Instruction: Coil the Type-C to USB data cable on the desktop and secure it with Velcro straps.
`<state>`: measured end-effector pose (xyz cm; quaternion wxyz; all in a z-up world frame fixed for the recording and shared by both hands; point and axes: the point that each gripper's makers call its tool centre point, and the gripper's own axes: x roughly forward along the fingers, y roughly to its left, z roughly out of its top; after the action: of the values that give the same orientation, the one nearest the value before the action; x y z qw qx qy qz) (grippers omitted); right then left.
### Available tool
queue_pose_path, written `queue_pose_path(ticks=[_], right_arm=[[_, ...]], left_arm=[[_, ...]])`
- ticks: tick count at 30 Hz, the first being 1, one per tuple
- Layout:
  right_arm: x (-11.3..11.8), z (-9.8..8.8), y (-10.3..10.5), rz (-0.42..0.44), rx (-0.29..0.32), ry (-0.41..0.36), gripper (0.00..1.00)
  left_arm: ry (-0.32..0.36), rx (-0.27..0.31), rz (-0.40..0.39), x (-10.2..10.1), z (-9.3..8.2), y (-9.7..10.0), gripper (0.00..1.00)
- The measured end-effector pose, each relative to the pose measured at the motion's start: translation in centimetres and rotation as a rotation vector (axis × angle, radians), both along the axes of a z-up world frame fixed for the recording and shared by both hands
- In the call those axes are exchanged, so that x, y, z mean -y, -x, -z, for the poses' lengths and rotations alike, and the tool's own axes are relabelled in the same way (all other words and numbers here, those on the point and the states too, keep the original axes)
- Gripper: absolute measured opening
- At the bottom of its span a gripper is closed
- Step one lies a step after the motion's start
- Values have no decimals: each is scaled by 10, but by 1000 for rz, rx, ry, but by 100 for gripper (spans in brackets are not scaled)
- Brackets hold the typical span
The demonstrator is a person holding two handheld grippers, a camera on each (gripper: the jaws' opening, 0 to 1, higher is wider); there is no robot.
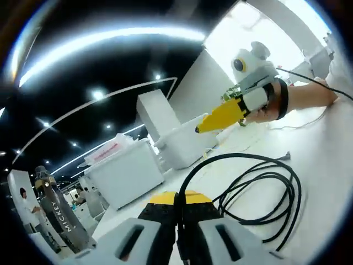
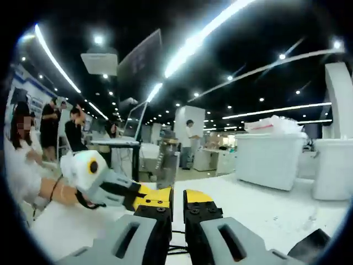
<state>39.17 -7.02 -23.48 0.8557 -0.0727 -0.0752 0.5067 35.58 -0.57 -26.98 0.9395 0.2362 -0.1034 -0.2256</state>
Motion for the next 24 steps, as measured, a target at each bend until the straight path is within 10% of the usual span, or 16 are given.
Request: queue_pose_path(ticks=[9,17,24], right_arm=[[-17,118,-11,-9,-243,268,25],[-15,117,-18,40,-174,313,3],[-17,55,1,32,-4,173,2]], left_arm=[[-41,72,23,12,-9,11,4],[-55,81,70,29,-8,21,4],[13,5,17,16,4,7,4]])
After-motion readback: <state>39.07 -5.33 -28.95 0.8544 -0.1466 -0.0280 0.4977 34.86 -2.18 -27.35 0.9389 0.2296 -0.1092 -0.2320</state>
